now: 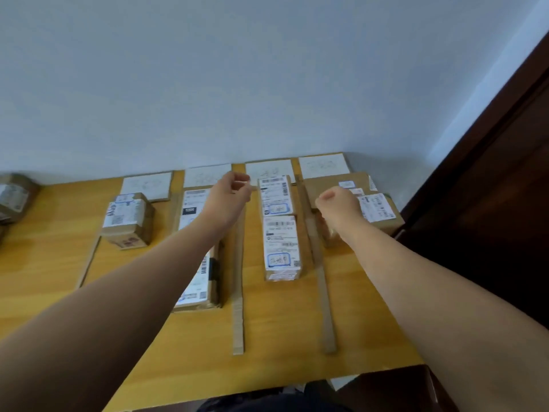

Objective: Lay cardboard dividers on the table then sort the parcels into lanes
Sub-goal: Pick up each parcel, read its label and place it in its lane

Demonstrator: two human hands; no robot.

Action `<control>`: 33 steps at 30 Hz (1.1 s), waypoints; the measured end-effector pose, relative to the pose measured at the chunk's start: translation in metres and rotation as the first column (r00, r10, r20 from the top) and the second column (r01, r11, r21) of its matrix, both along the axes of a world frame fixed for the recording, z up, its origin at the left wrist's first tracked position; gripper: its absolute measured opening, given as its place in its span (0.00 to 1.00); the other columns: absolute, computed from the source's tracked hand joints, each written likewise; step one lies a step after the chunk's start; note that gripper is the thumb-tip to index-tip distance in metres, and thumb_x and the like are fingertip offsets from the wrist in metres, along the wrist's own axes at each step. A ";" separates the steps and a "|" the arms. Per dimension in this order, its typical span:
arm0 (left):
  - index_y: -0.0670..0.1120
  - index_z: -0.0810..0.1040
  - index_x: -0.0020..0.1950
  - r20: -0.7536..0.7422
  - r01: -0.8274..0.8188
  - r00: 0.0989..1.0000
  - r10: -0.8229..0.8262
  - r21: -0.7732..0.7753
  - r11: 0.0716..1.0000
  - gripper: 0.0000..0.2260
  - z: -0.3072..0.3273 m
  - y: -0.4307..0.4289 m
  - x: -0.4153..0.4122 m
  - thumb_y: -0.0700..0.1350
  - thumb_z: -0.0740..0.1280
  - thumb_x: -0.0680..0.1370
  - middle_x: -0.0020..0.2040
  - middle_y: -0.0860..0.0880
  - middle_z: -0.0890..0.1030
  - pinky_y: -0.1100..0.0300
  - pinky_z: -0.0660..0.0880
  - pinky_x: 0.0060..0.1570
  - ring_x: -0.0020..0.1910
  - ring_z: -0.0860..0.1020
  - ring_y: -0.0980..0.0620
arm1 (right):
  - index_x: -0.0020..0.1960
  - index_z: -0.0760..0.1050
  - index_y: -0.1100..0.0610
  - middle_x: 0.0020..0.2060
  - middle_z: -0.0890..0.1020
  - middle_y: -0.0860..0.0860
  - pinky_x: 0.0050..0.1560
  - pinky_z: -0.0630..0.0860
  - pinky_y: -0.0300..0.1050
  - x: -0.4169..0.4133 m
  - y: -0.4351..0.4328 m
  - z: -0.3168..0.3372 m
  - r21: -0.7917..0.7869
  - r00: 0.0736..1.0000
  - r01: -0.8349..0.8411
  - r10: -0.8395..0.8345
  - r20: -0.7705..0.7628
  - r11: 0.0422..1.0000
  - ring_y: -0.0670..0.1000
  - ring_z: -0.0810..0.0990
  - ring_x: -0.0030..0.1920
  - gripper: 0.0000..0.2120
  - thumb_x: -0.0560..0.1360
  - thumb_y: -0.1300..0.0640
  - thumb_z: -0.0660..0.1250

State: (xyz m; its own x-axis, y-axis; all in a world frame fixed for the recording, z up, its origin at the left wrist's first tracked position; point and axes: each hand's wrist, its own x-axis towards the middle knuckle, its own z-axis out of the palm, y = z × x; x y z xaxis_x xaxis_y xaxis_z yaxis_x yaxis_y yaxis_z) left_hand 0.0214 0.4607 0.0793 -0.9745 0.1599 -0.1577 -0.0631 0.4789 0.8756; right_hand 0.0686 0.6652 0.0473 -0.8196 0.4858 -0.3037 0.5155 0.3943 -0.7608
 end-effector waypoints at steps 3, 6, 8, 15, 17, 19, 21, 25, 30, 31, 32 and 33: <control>0.50 0.72 0.63 -0.037 -0.078 0.996 0.078 -0.005 0.997 0.12 0.007 -0.043 0.001 0.48 0.62 0.80 0.55 0.50 0.78 0.54 0.76 0.54 0.52 0.78 0.51 | 0.47 0.75 0.55 0.45 0.79 0.51 0.46 0.74 0.46 -0.007 -0.044 0.005 0.019 0.992 -0.123 0.124 -0.020 0.992 0.54 0.79 0.48 0.04 0.75 0.58 0.62; 0.50 0.72 0.61 -0.017 -0.115 0.993 0.116 0.042 0.993 0.10 0.009 -0.091 0.003 0.47 0.62 0.80 0.54 0.50 0.78 0.50 0.77 0.55 0.53 0.79 0.48 | 0.43 0.73 0.54 0.43 0.77 0.49 0.43 0.72 0.44 -0.016 -0.088 0.014 0.054 0.976 -0.215 0.216 0.000 0.975 0.52 0.77 0.44 0.04 0.76 0.58 0.61; 0.50 0.72 0.60 -0.012 -0.149 0.989 0.150 0.078 0.986 0.09 0.009 -0.125 0.005 0.45 0.62 0.80 0.54 0.49 0.78 0.50 0.77 0.54 0.52 0.79 0.49 | 0.46 0.73 0.54 0.42 0.76 0.48 0.43 0.72 0.44 -0.021 -0.121 0.019 0.072 0.968 -0.252 0.253 -0.001 0.965 0.52 0.76 0.44 0.04 0.77 0.57 0.60; 0.50 0.73 0.59 -0.006 -0.245 0.969 0.246 0.104 0.964 0.09 0.004 -0.274 0.009 0.45 0.63 0.79 0.50 0.50 0.78 0.49 0.77 0.52 0.52 0.80 0.47 | 0.50 0.74 0.55 0.43 0.76 0.49 0.47 0.74 0.47 -0.032 -0.275 0.014 0.058 0.940 -0.337 0.339 -0.034 0.940 0.54 0.78 0.49 0.06 0.77 0.57 0.59; 0.49 0.73 0.60 -0.006 -0.250 0.968 0.251 0.081 0.965 0.09 0.004 -0.319 0.008 0.45 0.63 0.80 0.52 0.49 0.78 0.49 0.76 0.55 0.52 0.79 0.48 | 0.51 0.73 0.54 0.46 0.76 0.49 0.46 0.73 0.46 -0.036 -0.326 0.012 0.048 0.934 -0.351 0.353 -0.050 0.935 0.53 0.77 0.50 0.05 0.78 0.57 0.60; 0.49 0.73 0.60 -0.015 -0.264 0.964 0.265 0.069 0.962 0.09 0.005 -0.363 0.004 0.45 0.63 0.80 0.52 0.49 0.78 0.50 0.76 0.56 0.52 0.79 0.49 | 0.51 0.73 0.54 0.46 0.76 0.49 0.46 0.71 0.45 -0.039 -0.376 0.010 0.048 0.925 -0.371 0.373 -0.069 0.928 0.52 0.76 0.49 0.05 0.78 0.56 0.60; 0.50 0.72 0.61 -0.021 -0.281 0.959 0.282 0.047 0.959 0.10 0.006 -0.401 -0.001 0.45 0.62 0.80 0.51 0.51 0.78 0.50 0.76 0.56 0.52 0.79 0.50 | 0.52 0.75 0.56 0.47 0.78 0.51 0.49 0.75 0.47 -0.041 -0.419 0.009 0.036 0.923 -0.376 0.378 -0.070 0.926 0.53 0.77 0.49 0.07 0.78 0.57 0.59; 0.51 0.72 0.60 -0.002 -0.283 0.959 0.283 0.017 0.959 0.09 0.005 -0.459 -0.006 0.45 0.62 0.80 0.49 0.52 0.77 0.49 0.77 0.56 0.52 0.79 0.50 | 0.53 0.73 0.54 0.48 0.77 0.50 0.51 0.75 0.48 -0.049 -0.480 0.003 -0.001 0.917 -0.396 0.396 -0.055 0.918 0.53 0.77 0.50 0.06 0.79 0.55 0.60; 0.51 0.71 0.60 0.035 -0.282 0.959 0.282 -0.002 0.959 0.09 0.000 -0.510 -0.030 0.45 0.62 0.80 0.53 0.49 0.78 0.48 0.76 0.58 0.53 0.79 0.50 | 0.56 0.73 0.55 0.46 0.75 0.48 0.44 0.69 0.44 -0.073 -0.527 0.002 0.025 0.895 -0.444 0.445 -0.034 0.896 0.51 0.75 0.48 0.08 0.79 0.56 0.60; 0.51 0.71 0.60 0.042 -0.285 0.958 0.285 0.002 0.958 0.09 -0.001 -0.518 -0.037 0.46 0.62 0.80 0.53 0.49 0.77 0.47 0.75 0.59 0.53 0.79 0.50 | 0.56 0.73 0.55 0.45 0.75 0.48 0.43 0.70 0.44 -0.081 -0.534 0.002 0.027 0.890 -0.455 0.456 -0.026 0.890 0.51 0.75 0.47 0.08 0.79 0.55 0.59; 0.51 0.71 0.60 0.048 -0.289 0.956 0.288 0.005 0.957 0.09 -0.003 -0.525 -0.044 0.46 0.62 0.80 0.53 0.49 0.77 0.47 0.75 0.59 0.53 0.79 0.50 | 0.56 0.73 0.55 0.44 0.75 0.47 0.41 0.71 0.44 -0.088 -0.540 0.002 0.026 0.885 -0.465 0.466 -0.020 0.885 0.50 0.75 0.45 0.08 0.79 0.55 0.59; 0.51 0.71 0.61 0.052 -0.293 0.955 0.292 0.008 0.956 0.09 -0.003 -0.531 -0.049 0.46 0.62 0.80 0.53 0.49 0.77 0.46 0.75 0.60 0.53 0.79 0.50 | 0.55 0.73 0.54 0.43 0.74 0.47 0.41 0.71 0.44 -0.096 -0.546 0.001 0.024 0.883 -0.469 0.469 -0.018 0.883 0.49 0.75 0.43 0.07 0.79 0.55 0.59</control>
State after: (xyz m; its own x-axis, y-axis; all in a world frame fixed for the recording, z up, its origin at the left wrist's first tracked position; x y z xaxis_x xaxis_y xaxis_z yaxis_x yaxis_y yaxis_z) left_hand -0.0280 -0.0707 0.0760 -0.9699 -0.1278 -0.2071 -0.2421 0.4193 0.8750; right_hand -0.0274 0.1193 0.0488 -0.9595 0.0480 -0.2777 0.2500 0.5997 -0.7602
